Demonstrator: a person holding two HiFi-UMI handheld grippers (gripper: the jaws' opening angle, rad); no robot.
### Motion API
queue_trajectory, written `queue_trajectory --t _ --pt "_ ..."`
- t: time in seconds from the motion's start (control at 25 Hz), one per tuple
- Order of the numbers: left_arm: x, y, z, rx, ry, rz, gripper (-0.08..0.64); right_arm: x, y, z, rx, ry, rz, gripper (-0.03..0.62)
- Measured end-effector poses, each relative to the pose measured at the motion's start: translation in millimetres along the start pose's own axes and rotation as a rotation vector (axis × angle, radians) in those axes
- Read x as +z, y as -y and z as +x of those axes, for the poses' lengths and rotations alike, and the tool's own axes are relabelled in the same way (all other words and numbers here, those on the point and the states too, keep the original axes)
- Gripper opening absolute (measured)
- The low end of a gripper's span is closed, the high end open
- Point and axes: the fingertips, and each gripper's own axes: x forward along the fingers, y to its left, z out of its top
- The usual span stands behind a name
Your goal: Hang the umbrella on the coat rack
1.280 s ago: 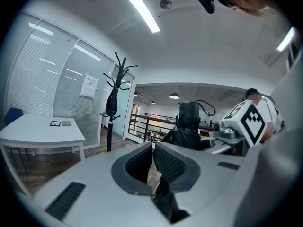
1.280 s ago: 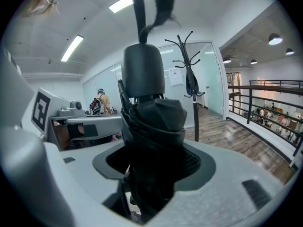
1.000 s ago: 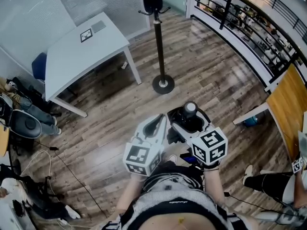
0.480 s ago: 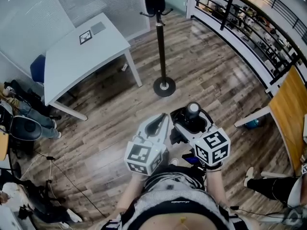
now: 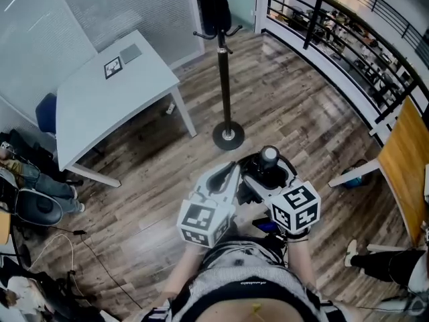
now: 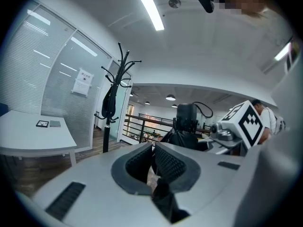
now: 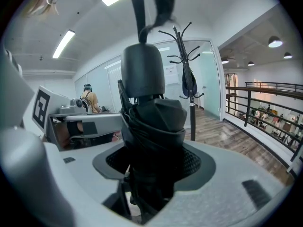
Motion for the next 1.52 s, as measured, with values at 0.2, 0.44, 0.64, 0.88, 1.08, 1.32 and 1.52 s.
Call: queue_trajectory --t 0.2,0.44,0.64,0.88,1.08,1.32,1.52 --pt "6 -22 20 -0.033 0.003 -0.003 0.018 11 11 26 -0.015 -0.011 0.004 0.266" --pt "13 -44 30 -0.059 0.004 0.005 0.018 19 16 49 -0.041 -0.019 0.01 0.266" --pt "12 -59 33 -0.077 -0.011 0.006 0.018 24 18 66 -0.057 -0.014 0.029 0.267" --pt "12 -77 28 -0.083 -0.006 -0.001 0.018 29 11 80 -0.066 -0.012 0.036 0.265" --pt "7 -84 24 -0.077 -0.017 -0.019 0.018 31 10 83 -0.07 -0.011 0.041 0.267" --pt "7 -96 24 -0.055 -0.01 -0.04 0.018 38 9 92 -0.04 -0.009 0.047 0.265" --pt "8 -104 27 -0.037 -0.014 -0.046 0.018 41 9 102 -0.026 -0.029 0.019 0.267"
